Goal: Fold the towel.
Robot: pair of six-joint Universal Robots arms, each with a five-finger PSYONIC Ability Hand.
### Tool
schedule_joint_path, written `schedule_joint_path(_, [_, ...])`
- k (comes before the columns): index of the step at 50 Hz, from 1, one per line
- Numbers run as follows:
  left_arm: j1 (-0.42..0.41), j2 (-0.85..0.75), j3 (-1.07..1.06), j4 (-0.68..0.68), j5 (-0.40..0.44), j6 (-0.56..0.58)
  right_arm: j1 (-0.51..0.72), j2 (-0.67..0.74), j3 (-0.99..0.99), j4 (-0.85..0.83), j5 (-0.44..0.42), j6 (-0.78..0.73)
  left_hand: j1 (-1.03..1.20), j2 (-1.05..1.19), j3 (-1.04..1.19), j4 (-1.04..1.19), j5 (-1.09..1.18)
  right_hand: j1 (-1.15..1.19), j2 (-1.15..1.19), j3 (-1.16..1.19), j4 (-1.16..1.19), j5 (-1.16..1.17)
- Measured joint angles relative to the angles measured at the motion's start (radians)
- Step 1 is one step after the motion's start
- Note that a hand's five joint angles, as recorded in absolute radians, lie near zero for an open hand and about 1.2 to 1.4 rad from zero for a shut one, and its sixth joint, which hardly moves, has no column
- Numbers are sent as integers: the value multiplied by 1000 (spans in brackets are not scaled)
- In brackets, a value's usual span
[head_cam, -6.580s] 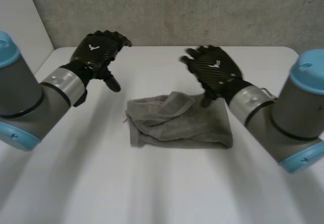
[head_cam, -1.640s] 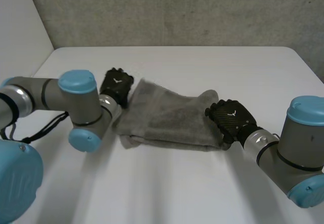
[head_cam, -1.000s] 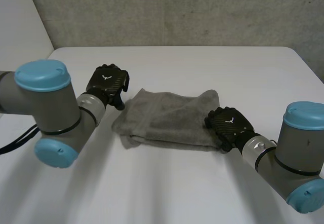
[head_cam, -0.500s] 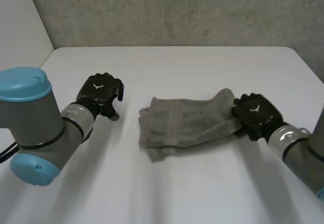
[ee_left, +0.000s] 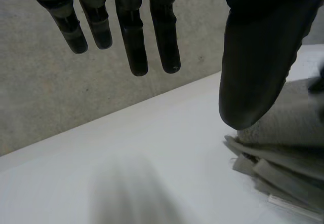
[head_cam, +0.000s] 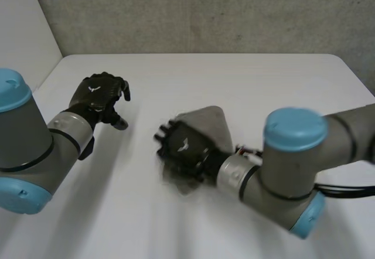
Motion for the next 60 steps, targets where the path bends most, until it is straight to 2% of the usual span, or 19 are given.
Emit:
schedule_joint_path(8, [15, 10, -1, 1, 2, -6, 57, 49, 9, -3, 1, -1, -7, -7, 0, 0, -6, 9, 1, 0, 0, 0])
schedule_joint_path(10, [14, 10, 1, 2, 3, -5, 58, 48, 13, -1, 11, 0, -21, -18, 0, 0, -16, -127, 158, 0, 0, -164])
schedule_joint_path(11, [13, 10, 3, 3, 4, -5, 57, 47, 15, -1, 13, 0, -26, -22, 0, 0, -21, -147, 164, 0, 0, -175])
schedule_joint_path(12, [11, 9, 6, 6, 5, -5, 55, 41, 19, 1, 20, 2, -35, -32, 0, 0, -30, -292, 85, 0, 0, -317])
schedule_joint_path(15, [5, 7, 14, 17, 6, -5, 45, 8, 35, 5, 45, 11, -73, -74, 0, 0, -72, -557, -110, 0, 0, -546])
schedule_joint_path(19, [-10, 3, 33, 34, 6, -6, 18, -65, 71, 9, 93, 44, -148, -150, 0, 0, -151, -844, -134, 0, 0, -867])
schedule_joint_path(22, [-25, -1, 56, 42, 6, -9, -10, -134, 105, 11, 127, 97, -214, -218, 0, 0, -222, -961, -134, 0, 0, -1087])
schedule_joint_path(30, [-73, -40, 138, 41, 5, -37, -122, -302, 191, 24, 160, 333, -319, -326, 0, 0, -329, -982, -134, 0, 0, -1094])
schedule_joint_path(35, [-112, -88, 175, 33, 3, -66, -180, -318, 185, 66, 164, 451, -338, -339, 0, 0, -344, -982, -134, 0, 0, -1094])
schedule_joint_path(41, [-168, -165, 195, 9, -2, -84, -219, -236, 103, 110, 165, 572, -338, -339, 0, 0, -344, -982, -134, 0, 0, -1094])
schedule_joint_path(47, [-233, -243, 194, -22, -10, -87, -226, -74, -34, 151, 156, 699, -338, -340, 0, 0, -344, -982, -134, 0, 0, -1094])
schedule_joint_path(53, [-262, -279, 168, -32, -27, -79, -222, 38, -111, 179, 147, 747, -338, -340, 0, 0, -344, -982, -134, 0, 0, -1094])
schedule_joint_path(60, [-249, -315, 133, -30, -59, -60, -216, 108, -144, 183, 152, 743, -338, -340, 0, 0, -344, -987, -134, 0, 0, -1094])
